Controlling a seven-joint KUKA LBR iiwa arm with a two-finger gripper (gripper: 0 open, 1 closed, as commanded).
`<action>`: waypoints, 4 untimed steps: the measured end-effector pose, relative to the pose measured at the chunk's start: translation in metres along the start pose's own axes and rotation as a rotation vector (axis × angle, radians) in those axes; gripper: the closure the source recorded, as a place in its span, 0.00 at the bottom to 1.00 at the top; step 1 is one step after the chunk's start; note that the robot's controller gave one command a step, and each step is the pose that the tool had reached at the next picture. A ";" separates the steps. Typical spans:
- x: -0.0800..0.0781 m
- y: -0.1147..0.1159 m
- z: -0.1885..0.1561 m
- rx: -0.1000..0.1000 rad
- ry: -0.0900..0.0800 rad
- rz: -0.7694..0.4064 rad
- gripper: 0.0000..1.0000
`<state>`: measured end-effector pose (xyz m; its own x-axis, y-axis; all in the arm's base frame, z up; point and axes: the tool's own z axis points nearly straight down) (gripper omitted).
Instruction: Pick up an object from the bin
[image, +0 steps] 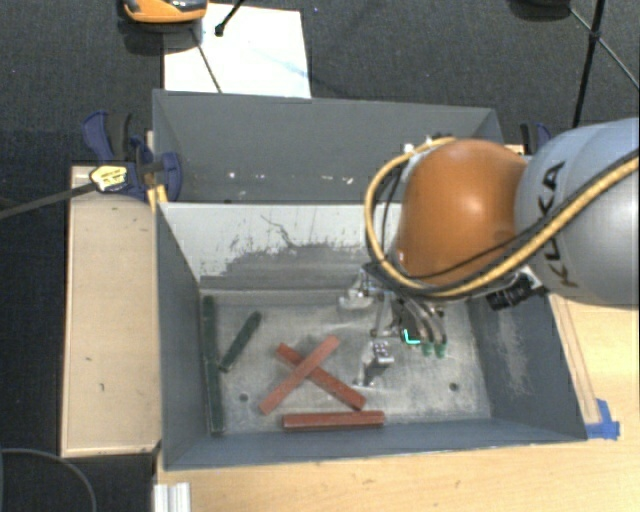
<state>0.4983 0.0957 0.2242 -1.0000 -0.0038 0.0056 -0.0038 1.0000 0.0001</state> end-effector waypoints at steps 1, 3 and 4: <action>-0.002 -0.001 -0.004 -0.001 -0.008 0.004 0.00; -0.021 0.021 0.081 0.001 -0.004 -0.204 0.00; -0.017 0.022 0.085 0.000 -0.008 -0.165 0.00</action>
Offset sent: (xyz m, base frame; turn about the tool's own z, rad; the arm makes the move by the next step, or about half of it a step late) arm -0.0070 0.0191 -0.1542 0.0547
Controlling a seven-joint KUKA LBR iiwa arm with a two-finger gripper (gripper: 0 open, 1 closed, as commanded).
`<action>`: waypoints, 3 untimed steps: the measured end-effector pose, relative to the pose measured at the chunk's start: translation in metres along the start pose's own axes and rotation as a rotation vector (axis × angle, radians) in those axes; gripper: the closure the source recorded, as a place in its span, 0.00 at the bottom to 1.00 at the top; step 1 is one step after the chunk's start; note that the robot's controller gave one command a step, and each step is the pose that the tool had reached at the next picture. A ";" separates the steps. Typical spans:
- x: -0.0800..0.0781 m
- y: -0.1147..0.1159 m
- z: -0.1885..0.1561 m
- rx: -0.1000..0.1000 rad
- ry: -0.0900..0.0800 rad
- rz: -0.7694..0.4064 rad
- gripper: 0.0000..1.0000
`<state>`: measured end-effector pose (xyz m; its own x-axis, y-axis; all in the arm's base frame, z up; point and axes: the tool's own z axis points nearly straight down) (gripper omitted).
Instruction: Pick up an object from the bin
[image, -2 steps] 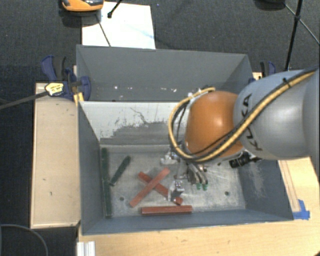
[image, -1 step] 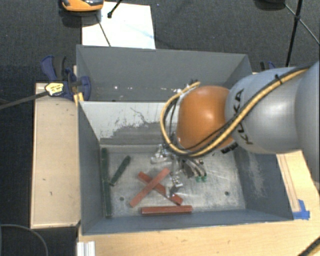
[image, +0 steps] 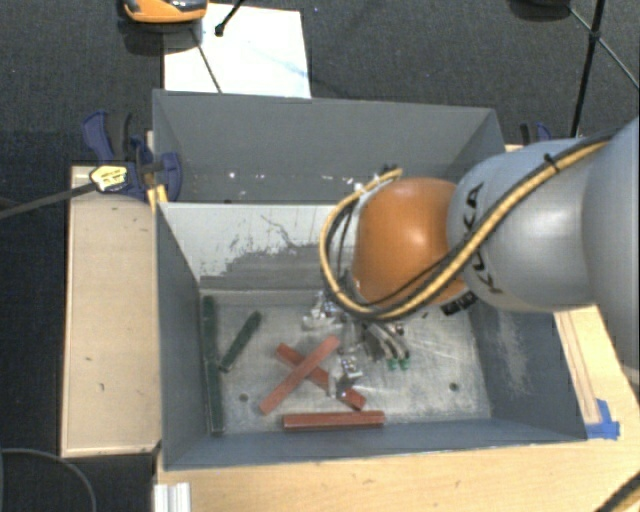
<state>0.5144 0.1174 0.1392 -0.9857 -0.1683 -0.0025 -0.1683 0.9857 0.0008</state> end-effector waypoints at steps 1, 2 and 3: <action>-0.003 -0.003 0.038 0.000 0.000 0.201 0.00; -0.008 -0.005 0.064 -0.001 -0.010 0.050 1.00; -0.008 -0.005 0.064 -0.002 -0.010 0.050 1.00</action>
Offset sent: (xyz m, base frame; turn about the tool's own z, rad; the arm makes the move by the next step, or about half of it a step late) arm 0.0049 -0.0052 -0.0692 0.0467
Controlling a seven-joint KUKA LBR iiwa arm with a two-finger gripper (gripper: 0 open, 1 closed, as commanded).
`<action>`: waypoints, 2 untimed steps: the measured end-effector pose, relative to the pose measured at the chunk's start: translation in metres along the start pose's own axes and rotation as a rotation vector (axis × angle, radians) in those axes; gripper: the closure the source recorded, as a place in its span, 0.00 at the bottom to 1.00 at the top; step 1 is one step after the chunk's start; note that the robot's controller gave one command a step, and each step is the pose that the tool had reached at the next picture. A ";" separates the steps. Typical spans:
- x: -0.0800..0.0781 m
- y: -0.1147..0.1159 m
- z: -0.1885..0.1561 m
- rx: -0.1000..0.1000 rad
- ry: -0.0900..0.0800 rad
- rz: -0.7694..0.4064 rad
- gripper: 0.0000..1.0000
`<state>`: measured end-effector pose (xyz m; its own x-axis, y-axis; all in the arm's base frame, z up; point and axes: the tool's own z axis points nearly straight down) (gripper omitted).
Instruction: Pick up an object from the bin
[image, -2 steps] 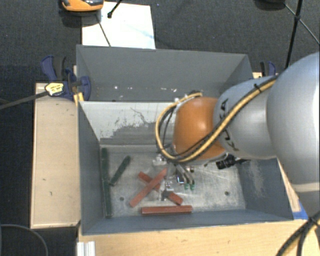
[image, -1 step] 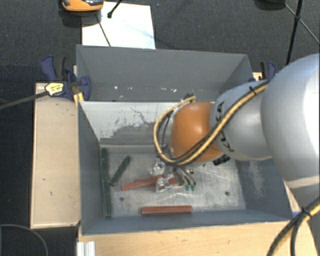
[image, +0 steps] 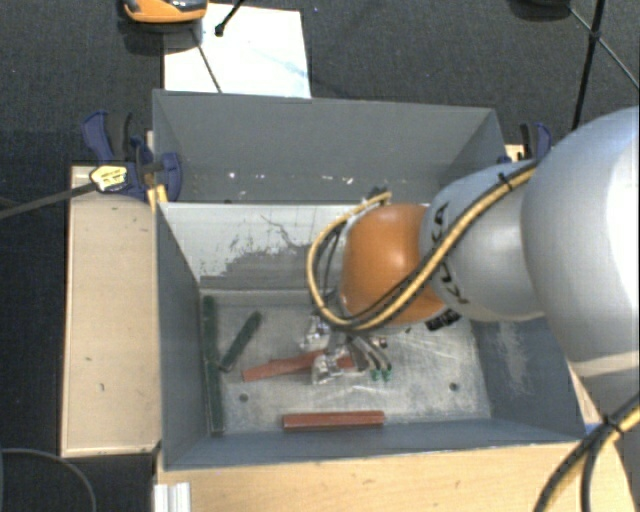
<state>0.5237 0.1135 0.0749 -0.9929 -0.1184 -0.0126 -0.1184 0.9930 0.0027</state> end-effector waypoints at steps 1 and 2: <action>0.000 0.000 -0.002 0.000 0.002 0.000 1.00; 0.002 0.000 -0.009 0.002 0.011 0.001 1.00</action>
Offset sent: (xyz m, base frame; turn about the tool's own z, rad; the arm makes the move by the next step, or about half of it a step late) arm 0.0001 0.0002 0.0334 0.0000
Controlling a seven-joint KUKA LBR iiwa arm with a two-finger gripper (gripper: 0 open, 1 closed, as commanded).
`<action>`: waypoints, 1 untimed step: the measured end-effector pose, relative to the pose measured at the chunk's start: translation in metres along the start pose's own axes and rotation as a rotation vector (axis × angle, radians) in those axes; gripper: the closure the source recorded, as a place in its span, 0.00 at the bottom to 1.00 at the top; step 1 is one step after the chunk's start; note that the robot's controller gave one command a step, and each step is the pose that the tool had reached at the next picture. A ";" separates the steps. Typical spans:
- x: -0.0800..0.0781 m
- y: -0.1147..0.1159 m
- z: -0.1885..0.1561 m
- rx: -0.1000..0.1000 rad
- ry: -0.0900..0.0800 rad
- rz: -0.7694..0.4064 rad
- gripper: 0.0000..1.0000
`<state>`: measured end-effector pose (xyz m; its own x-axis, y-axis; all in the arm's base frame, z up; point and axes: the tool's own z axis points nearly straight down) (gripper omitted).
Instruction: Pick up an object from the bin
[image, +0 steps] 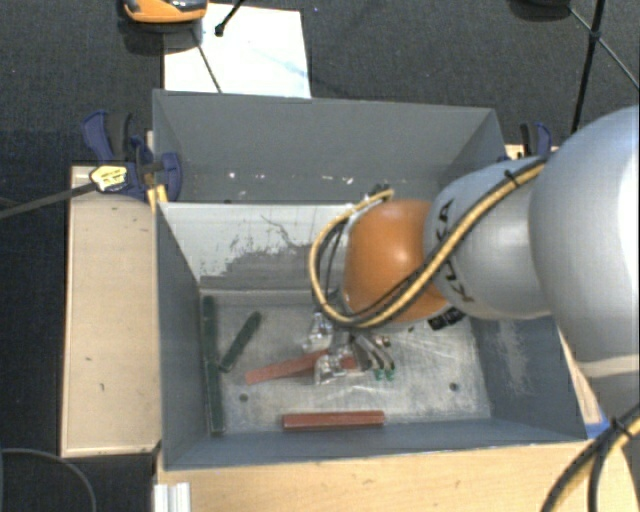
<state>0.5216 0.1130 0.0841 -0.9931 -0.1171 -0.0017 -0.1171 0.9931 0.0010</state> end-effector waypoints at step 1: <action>0.001 0.000 -0.013 0.001 0.005 0.002 1.00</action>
Offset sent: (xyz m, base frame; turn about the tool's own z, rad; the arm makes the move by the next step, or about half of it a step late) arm 0.0000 0.0000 0.0748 0.0000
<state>0.5208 0.1128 0.0970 -0.9933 -0.1155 0.0031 -0.1155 0.9933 0.0004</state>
